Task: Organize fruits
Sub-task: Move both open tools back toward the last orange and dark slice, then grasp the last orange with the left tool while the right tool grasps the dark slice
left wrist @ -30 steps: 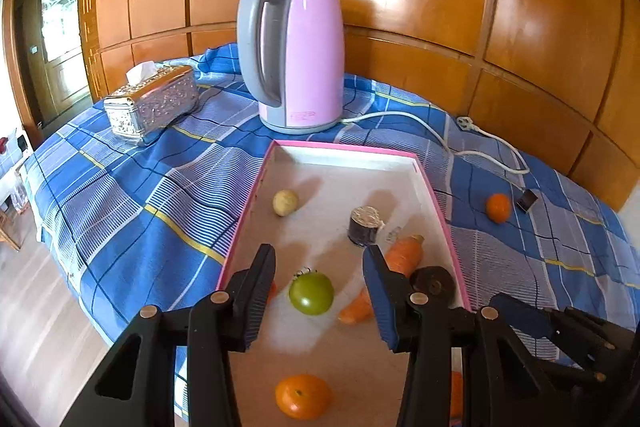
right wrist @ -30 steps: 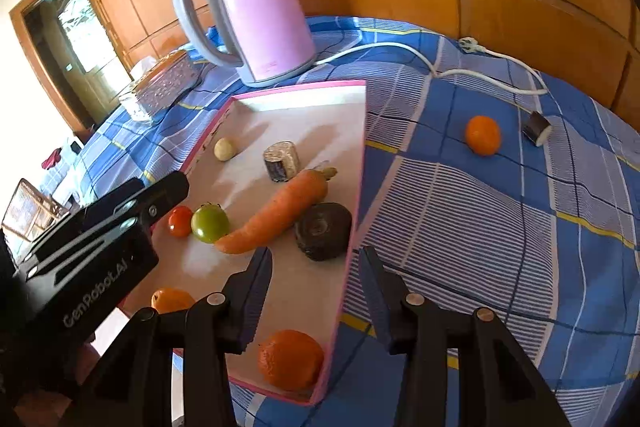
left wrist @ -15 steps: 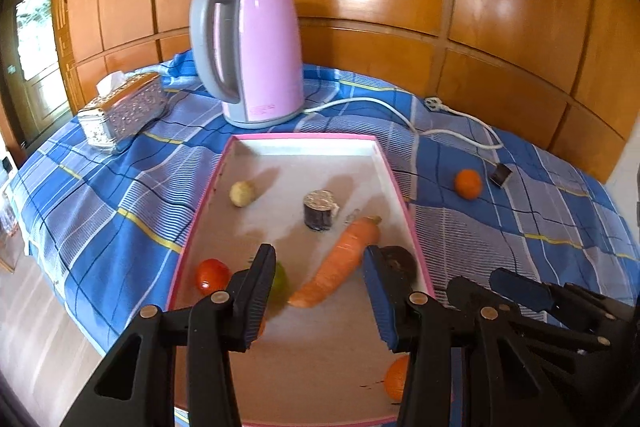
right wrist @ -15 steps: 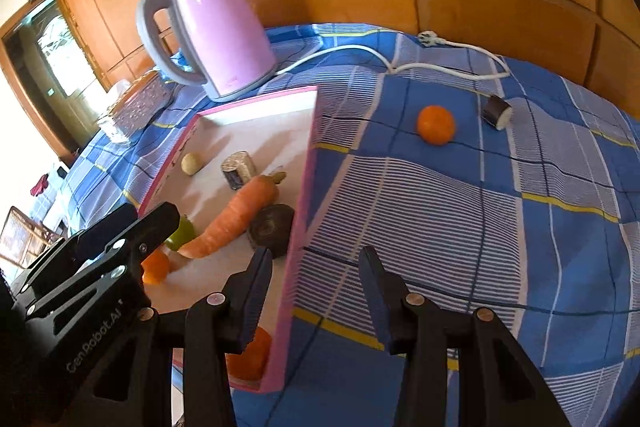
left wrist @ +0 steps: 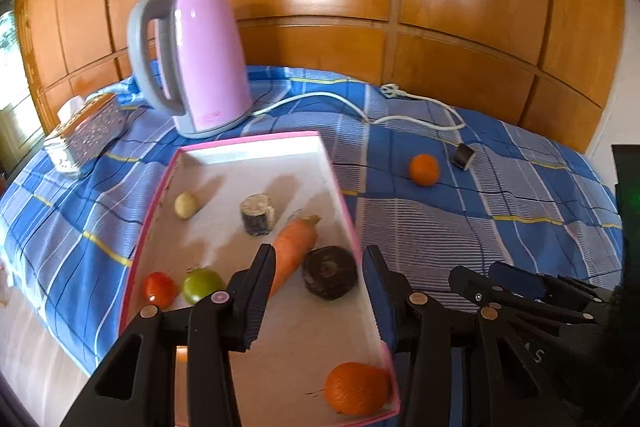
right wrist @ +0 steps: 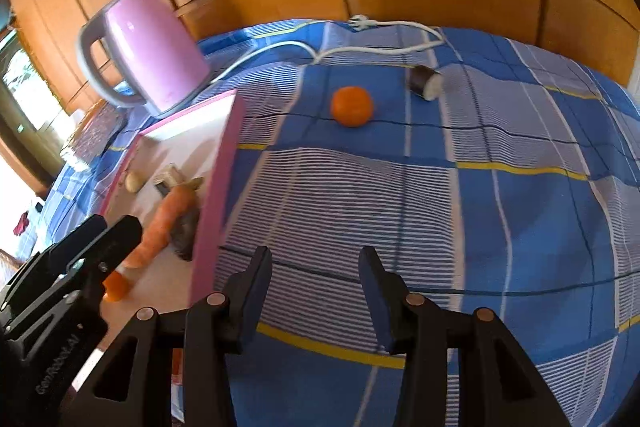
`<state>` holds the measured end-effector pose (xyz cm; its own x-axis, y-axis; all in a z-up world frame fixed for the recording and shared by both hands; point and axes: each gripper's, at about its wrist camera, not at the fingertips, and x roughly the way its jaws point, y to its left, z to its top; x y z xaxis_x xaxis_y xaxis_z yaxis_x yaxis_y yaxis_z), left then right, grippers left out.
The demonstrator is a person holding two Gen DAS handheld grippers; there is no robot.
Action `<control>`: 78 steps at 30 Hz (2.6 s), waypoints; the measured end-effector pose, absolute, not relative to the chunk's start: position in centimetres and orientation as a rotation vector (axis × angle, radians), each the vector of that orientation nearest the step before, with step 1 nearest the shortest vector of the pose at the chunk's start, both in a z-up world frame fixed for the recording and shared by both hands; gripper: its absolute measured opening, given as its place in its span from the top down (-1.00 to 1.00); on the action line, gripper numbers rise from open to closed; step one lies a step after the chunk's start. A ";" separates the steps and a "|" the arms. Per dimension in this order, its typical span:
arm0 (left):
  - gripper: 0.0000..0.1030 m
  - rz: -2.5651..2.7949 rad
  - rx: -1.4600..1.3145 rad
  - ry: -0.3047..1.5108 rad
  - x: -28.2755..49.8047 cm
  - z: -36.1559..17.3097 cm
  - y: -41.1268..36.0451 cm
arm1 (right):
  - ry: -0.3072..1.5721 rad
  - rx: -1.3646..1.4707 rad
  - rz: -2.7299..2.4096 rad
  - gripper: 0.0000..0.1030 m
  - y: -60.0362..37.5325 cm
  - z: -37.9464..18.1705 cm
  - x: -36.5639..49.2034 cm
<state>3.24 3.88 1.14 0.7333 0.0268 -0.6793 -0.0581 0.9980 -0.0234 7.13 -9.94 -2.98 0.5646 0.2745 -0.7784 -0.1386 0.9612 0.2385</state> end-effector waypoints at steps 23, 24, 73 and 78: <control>0.11 -0.056 0.010 0.802 7.4 -0.1 -1.5 | 0.964 0.203 0.123 0.11 -15.3 -5.0 9.1; 0.11 -0.059 0.007 0.806 7.8 -0.1 -1.7 | 0.964 0.205 0.119 0.11 -15.4 -5.1 9.2; 0.08 -0.090 -0.222 0.964 23.3 -4.1 -5.3 | 0.866 0.112 0.161 0.11 -19.2 -5.1 21.1; -0.02 -0.087 -0.251 0.962 24.4 -4.3 -5.1 | 0.850 0.108 0.174 0.11 -19.3 -5.2 22.3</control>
<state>24.37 -5.06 -4.35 0.5711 -0.1838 -0.8000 -0.0378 0.9677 -0.2493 22.28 -19.26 -5.18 0.6470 0.1958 -0.7369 -0.1097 0.9803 0.1641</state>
